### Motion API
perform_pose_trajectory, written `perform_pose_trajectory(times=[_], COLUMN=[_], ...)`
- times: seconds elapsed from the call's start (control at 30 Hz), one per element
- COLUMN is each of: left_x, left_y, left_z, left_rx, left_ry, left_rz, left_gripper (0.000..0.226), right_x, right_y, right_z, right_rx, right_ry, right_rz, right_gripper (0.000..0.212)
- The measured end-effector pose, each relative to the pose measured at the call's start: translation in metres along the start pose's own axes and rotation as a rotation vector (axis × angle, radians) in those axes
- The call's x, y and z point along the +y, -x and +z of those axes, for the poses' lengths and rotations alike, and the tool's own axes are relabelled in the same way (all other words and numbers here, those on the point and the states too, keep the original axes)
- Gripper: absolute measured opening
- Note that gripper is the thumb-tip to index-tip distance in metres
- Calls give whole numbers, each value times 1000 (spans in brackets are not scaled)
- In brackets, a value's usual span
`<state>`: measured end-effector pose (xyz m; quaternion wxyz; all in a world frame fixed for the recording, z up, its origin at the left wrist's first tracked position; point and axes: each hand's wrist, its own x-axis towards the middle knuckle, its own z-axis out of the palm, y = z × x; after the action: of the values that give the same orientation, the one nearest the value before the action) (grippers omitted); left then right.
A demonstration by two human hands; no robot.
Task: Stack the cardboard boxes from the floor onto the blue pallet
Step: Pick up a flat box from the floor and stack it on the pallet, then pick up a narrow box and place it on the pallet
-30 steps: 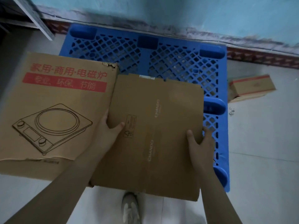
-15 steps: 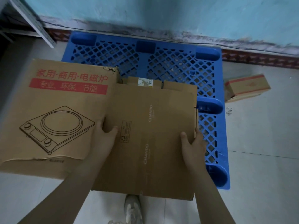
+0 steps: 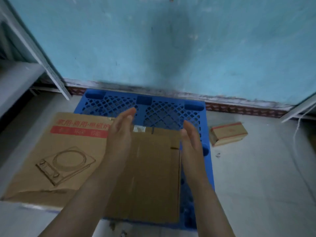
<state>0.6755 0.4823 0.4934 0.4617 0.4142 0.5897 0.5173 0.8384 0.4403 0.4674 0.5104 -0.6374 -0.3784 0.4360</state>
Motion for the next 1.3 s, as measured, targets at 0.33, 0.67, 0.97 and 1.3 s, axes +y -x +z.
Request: perform_pose_trajectory(times=[0.33, 0.67, 0.97, 1.3], left_x=[286, 389, 439, 447], left_y=[154, 249, 263, 274], left_z=[119, 193, 289, 473], left_rx=[-205, -353, -438, -495], left_ry=[236, 223, 320, 356], left_rz=[382, 452, 496, 424], left_gripper=[33, 30, 30, 33], right_x=[-275, -397, -429, -419], right_y=[75, 131, 124, 26], right_z=[-199, -336, -414, -575], right_rx=[-43, 29, 92, 88], right_ry=[-123, -185, -223, -286], right_rz=[-530, -665, -797, -796], right_gripper=[40, 18, 27, 20])
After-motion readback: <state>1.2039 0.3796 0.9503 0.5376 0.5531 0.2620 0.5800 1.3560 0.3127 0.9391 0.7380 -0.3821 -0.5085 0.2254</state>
